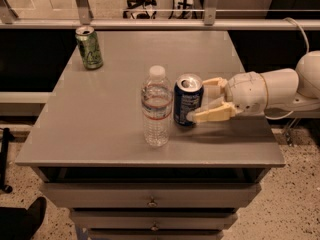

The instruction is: Move pepsi can near water bottle

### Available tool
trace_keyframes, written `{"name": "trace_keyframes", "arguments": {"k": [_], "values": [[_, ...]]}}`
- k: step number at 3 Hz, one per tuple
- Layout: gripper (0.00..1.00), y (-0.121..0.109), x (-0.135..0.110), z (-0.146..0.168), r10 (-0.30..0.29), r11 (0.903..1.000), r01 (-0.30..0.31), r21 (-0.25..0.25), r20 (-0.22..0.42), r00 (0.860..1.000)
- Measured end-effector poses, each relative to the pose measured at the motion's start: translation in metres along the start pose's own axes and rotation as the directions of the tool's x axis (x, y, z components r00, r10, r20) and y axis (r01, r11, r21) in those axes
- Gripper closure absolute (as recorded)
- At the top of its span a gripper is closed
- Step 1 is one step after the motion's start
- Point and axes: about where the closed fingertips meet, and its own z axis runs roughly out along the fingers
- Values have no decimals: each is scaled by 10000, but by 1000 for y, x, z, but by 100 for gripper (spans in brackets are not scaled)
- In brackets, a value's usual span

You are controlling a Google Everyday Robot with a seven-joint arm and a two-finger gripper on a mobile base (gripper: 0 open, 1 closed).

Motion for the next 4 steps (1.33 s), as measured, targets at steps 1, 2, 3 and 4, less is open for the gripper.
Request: {"name": "trace_keyframes", "arguments": {"k": [1,2,3,4], "values": [[0,-2,-1,-1,-77,10000,77,32,-114,9999],[0,-2,-1,-1,-77,10000,77,32,-114,9999],[0,-15,-22,-21,-763,9967,774,223,-479,9959],[0,-36,-79,-67,-2150,9712,2261,750,-1322,9676]]}}
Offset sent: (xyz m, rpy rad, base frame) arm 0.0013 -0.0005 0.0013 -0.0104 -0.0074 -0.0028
